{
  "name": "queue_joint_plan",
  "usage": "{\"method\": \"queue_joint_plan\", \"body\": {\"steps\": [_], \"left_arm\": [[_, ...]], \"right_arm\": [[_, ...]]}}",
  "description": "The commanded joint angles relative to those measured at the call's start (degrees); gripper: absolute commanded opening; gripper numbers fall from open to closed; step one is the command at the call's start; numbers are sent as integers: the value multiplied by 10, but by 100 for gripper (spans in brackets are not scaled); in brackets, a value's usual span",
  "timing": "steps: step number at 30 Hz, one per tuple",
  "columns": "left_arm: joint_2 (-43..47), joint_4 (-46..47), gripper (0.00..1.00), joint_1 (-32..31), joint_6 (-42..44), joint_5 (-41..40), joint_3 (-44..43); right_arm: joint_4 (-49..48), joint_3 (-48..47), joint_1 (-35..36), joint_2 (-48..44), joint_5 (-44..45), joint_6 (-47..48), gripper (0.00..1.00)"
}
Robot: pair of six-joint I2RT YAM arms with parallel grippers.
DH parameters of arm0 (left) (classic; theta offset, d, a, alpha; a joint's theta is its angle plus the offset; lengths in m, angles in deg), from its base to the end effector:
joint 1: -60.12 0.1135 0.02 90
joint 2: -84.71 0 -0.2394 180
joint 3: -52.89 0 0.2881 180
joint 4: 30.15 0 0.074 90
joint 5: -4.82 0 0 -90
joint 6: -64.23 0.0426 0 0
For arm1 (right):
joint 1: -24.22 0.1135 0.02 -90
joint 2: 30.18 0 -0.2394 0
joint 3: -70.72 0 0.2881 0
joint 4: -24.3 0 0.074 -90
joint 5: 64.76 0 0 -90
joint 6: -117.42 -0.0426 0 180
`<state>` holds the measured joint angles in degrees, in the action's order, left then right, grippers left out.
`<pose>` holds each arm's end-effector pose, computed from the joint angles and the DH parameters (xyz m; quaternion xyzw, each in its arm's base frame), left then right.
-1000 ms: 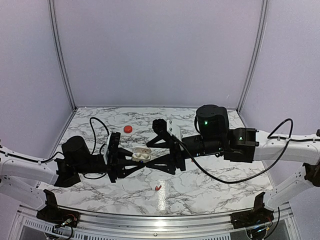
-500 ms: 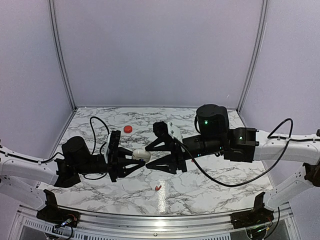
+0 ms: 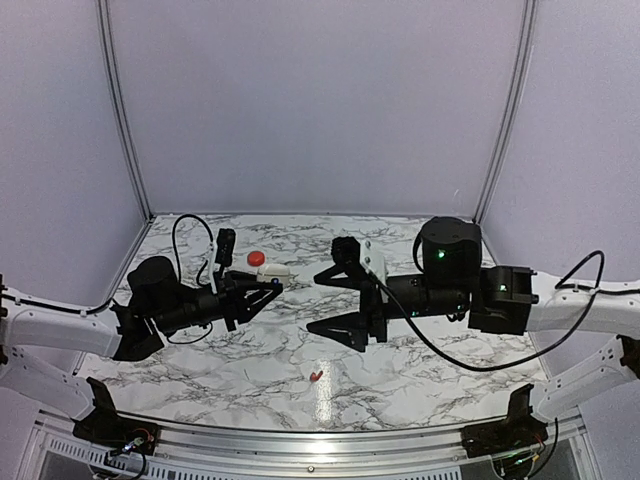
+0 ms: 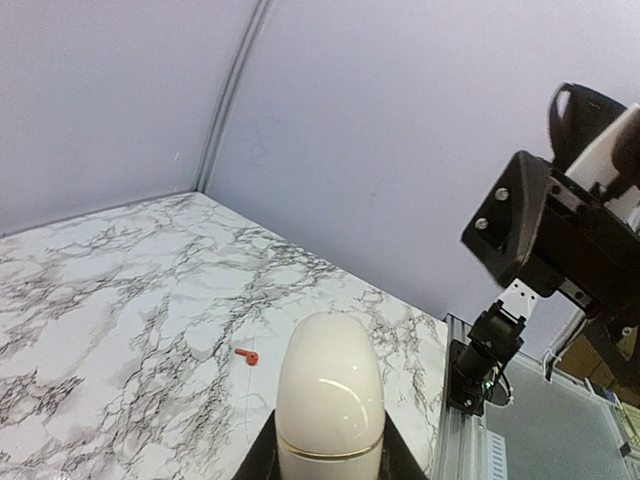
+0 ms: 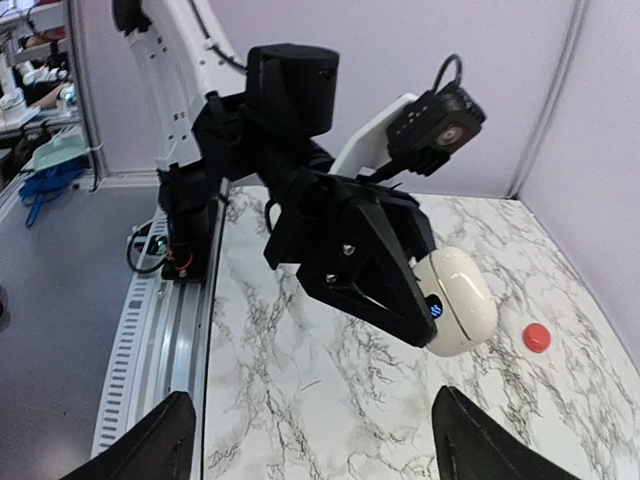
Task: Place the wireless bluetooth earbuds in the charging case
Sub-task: Close the charging case with the earbuds, then place the charging case with the earbuds at the center of the board.
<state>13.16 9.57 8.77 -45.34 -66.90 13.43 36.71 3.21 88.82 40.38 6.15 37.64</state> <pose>0.1780 -0.2440 0.2027 0.2930 0.5926 -0.5163 0.5445 0.1325 0.3114 0.2935 -0.5565 0.5623 0.3903 0.4709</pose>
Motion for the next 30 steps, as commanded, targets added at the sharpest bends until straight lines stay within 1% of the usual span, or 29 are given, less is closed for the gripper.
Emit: {"method": "queue_joint_plan", "body": {"steps": [1,2,3,7,12,17,21,26,30], "left_arm": [[-3,-55,0,33,-85,-45,-26],[-4,-65,0,45,-101,-46,-26],[-4,-73,0,57,-118,-46,-25],[-7,-106,0,109,-174,-62,-13],[-2,-189,0,196,-222,-92,3],[-8,-281,0,256,-220,-114,-5],[-46,-367,0,295,-203,-122,-36],[-100,-430,0,306,-181,-139,-81],[-146,-456,0,323,-173,-123,-112]], "right_arm": [[-65,19,-6,-46,123,-20,91],[-69,23,-5,-52,145,-24,97],[-74,28,-5,-56,163,-28,98],[-106,54,-6,-70,251,-48,98],[-144,82,-5,-72,332,-81,98],[-111,72,-5,-65,321,-72,99],[-107,73,-5,-61,315,-72,99],[-102,71,-6,-54,298,-71,99],[-95,70,-6,-48,288,-67,99]]}}
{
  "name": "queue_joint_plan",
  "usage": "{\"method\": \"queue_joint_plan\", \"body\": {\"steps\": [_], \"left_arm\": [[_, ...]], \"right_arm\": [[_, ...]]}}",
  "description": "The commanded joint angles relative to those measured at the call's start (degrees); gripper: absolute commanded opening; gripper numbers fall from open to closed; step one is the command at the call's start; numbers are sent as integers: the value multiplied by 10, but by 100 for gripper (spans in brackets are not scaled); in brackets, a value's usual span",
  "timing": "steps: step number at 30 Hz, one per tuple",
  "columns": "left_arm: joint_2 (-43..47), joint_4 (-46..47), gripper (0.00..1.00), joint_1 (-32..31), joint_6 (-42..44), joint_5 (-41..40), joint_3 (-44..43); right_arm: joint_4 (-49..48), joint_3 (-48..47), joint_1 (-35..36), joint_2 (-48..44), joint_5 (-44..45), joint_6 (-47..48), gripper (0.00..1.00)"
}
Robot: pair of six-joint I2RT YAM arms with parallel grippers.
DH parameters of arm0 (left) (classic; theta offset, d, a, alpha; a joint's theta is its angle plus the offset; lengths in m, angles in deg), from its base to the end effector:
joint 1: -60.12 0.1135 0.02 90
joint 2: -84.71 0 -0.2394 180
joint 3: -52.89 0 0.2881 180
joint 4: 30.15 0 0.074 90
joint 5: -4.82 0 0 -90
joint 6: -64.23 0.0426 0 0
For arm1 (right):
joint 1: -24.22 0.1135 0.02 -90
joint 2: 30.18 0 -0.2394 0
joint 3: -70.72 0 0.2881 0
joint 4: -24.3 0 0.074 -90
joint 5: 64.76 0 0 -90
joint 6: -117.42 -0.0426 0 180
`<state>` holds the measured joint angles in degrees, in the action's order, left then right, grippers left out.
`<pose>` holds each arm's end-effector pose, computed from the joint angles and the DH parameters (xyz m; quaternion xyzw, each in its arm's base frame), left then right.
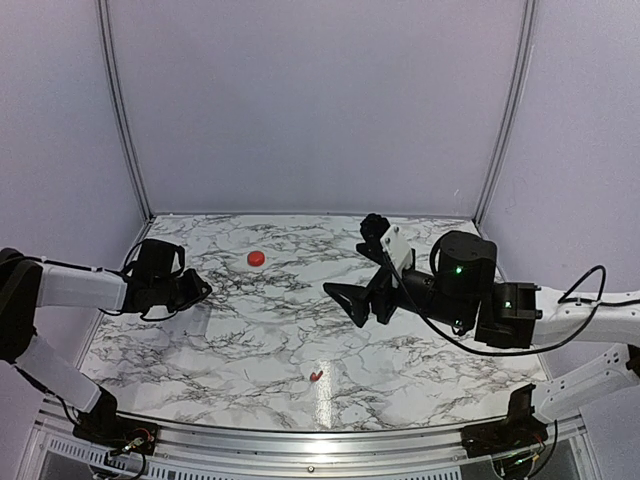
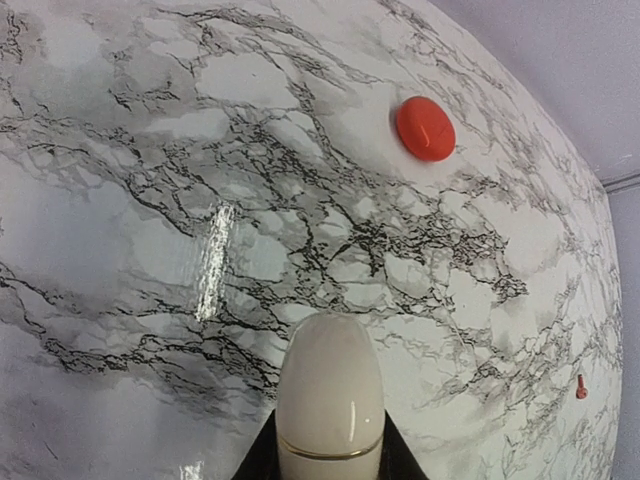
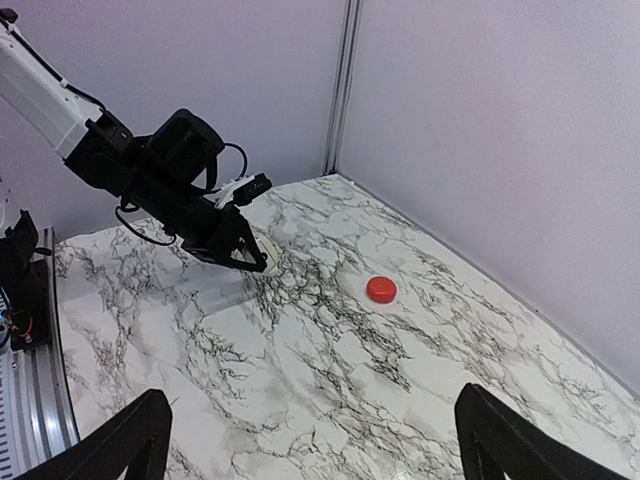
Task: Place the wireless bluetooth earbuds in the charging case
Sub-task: Place the charging case with the earbuds at the center of the board.
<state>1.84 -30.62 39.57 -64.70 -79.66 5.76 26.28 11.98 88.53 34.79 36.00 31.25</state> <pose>0.2964 -0.1155 0.1140 -0.1208 0.8828 -0.2614 0.3710 0.1458 0.2847 0.2826 -0.3708 0.6578 0.2670 0.5988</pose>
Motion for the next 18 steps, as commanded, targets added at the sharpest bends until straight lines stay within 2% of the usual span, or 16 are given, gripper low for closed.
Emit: {"method": "queue_joint_plan", "body": {"steps": [1,6,9,18], "left_arm": [[-48,-58,0,18,22,10,-43],[-94,-75,1,24,38,33,-71],[-114,-75,5,27,41,42,-77],[-116,-96,33,37,46,10,-77]], "right_arm": [[9,-18,-3,8,-12,-4,99],[10,-16,-3,7,-16,-4,99],[11,-14,-3,6,-18,-3,99],[17,-16,-3,3,-17,2,99]]}}
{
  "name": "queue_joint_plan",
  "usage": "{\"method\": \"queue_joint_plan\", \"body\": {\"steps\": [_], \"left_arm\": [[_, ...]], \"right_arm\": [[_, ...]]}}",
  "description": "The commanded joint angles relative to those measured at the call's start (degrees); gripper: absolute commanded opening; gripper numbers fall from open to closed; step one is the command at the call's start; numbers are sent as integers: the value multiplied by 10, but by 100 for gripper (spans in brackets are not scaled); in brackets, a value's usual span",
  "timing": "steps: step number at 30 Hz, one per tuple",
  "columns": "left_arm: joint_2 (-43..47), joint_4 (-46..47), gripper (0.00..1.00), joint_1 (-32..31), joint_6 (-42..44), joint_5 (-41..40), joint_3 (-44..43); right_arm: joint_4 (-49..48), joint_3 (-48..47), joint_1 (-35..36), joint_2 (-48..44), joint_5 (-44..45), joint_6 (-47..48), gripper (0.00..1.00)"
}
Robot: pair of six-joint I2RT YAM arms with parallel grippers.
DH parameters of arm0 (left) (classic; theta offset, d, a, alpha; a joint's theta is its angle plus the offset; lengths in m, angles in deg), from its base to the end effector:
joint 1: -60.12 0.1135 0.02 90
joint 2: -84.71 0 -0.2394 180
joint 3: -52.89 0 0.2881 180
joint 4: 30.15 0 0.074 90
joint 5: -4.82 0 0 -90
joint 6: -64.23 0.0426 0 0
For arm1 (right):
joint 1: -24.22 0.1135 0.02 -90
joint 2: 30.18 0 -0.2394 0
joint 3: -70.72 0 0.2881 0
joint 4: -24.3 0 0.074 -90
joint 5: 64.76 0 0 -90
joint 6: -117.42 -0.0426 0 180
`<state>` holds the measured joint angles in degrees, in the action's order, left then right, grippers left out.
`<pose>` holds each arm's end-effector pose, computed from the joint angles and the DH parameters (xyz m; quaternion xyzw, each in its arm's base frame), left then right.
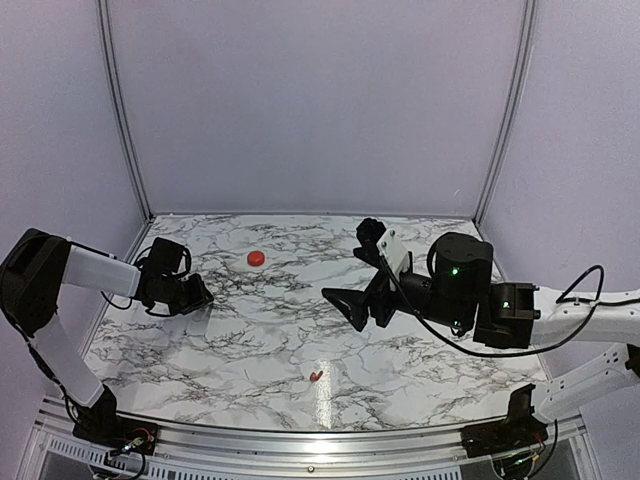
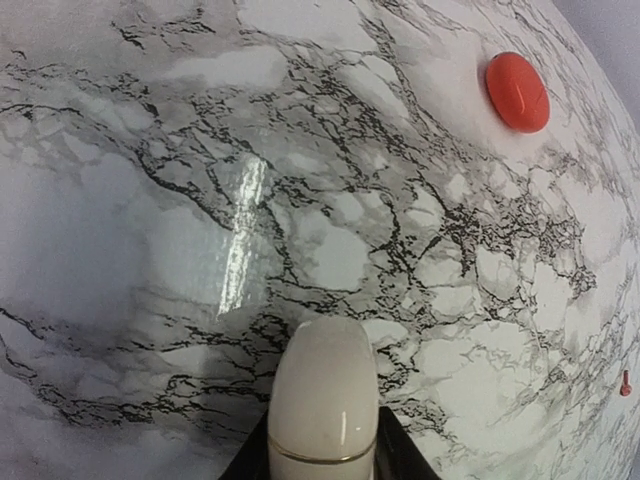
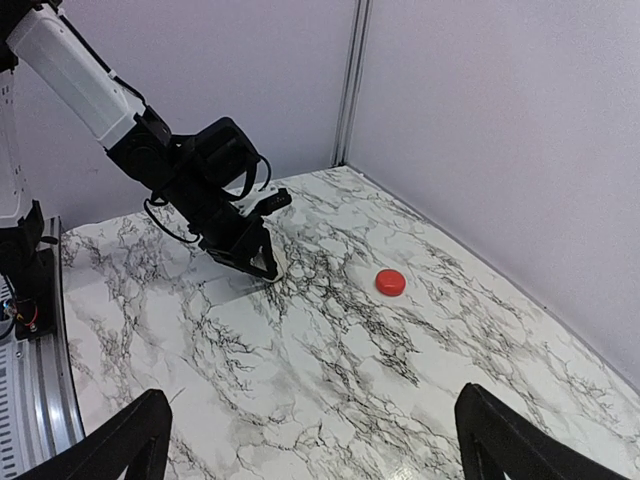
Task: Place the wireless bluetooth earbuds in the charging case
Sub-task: Place the charging case with the earbuds at the center of the board.
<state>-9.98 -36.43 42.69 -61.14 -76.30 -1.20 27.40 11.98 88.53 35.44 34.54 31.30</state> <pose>0.3202 -0.1074 0.0799 -0.1165 0.9203 -0.2274 0.2962 0.1456 0.2867 0.2769 -0.3848 0.6614 0.2688 0.5850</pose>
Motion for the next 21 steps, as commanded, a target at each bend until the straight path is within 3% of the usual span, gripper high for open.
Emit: {"method": "queue_joint_plan", "body": {"steps": [1,6,12,16,21], "left_arm": [[7,-44,37,7,12,-30,-7],[42,-81,49,14,30,-66,-12],[90,-114,72,19,82,-114,-40],[102,-108,75,18,128,-91,-62],[55,-100,78,8,205,24,-120]], "right_arm": [[6,-18,-3,-3,-2,3,99],[8,-22,-4,2,-5,8,99],[12,-23,-17,2,-19,7,99],[9,-15,-53,-4,-61,-18,99],[-2,-1,-102,-6,-124,-57,98]]}}
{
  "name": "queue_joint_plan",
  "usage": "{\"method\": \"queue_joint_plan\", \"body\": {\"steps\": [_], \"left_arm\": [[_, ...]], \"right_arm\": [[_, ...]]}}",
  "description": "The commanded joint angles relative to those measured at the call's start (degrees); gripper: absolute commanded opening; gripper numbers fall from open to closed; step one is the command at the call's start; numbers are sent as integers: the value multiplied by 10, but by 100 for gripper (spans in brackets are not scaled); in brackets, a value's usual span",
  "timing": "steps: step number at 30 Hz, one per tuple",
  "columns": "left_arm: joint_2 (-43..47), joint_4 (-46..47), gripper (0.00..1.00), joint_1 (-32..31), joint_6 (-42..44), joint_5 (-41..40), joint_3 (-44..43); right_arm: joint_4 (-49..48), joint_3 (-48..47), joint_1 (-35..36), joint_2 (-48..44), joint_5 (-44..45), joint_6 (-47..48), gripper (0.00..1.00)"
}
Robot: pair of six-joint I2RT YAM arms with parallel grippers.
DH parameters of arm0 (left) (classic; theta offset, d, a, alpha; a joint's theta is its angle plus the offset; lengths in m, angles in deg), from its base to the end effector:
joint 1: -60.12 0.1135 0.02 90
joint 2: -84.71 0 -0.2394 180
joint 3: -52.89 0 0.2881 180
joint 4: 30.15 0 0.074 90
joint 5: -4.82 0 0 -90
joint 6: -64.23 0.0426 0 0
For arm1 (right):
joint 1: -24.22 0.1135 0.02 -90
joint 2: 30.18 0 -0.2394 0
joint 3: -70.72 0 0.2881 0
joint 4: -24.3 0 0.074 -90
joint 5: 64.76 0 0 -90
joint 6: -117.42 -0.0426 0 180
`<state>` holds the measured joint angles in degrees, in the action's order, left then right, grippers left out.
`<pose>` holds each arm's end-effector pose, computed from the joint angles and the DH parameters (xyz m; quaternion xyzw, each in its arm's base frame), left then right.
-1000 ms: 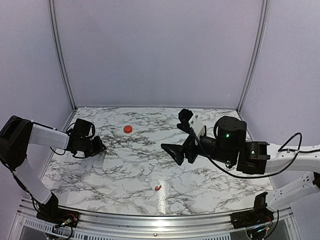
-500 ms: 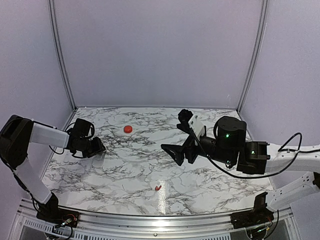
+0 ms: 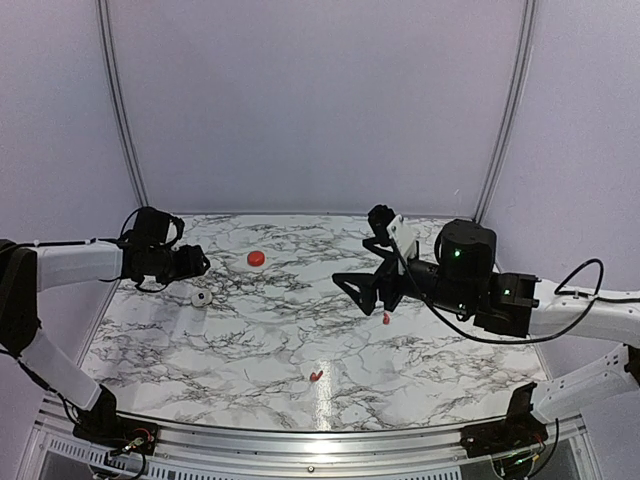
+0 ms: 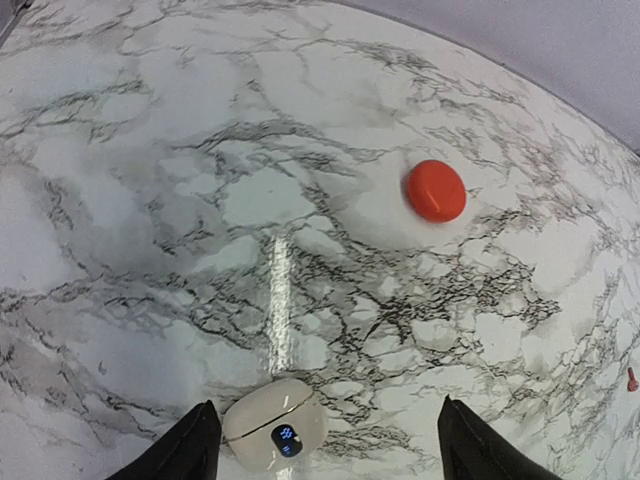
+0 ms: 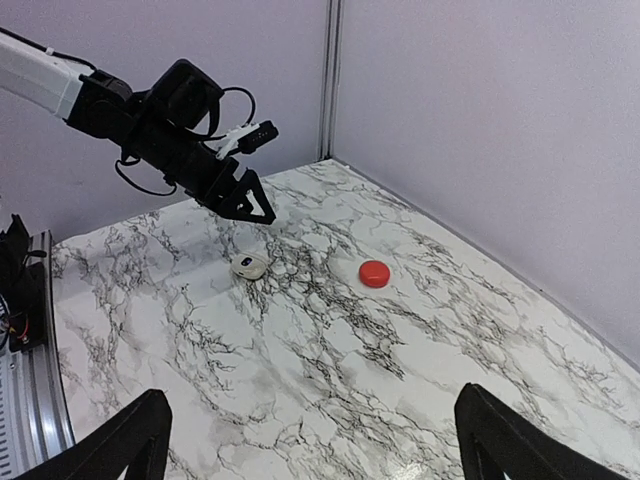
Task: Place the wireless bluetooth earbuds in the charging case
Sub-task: Pick up the charging case from the center of the board.
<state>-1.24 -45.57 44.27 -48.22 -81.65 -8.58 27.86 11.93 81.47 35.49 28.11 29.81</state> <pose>0.3405 -0.0994 0.1582 -0.0391 0.9048 -0.1652 0.3906 0.1760 0.2697 0.2760 -0.3681 0.6745 0.2776 0.5766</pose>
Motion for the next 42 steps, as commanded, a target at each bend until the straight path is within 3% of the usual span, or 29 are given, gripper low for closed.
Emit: {"method": "queue_joint_plan", "body": {"steps": [1,7,15,33,42], "left_arm": [[-48,-8,78,-10,82,93,-60],[-143,-16,77,-53,129,67,-153],[-269,-32,70,-59,189,92,-258],[-413,-75,64,-61,246,63,-406],[-471,-123,55,-76,260,44,-474]], "right_arm": [[-10,2,-42,-5,-70,-49,99],[-18,13,-79,-2,-108,-73,98],[-19,31,-113,-14,-128,-85,99],[-19,30,-141,-2,-153,-80,98],[-15,27,-148,4,-160,-78,98]]}}
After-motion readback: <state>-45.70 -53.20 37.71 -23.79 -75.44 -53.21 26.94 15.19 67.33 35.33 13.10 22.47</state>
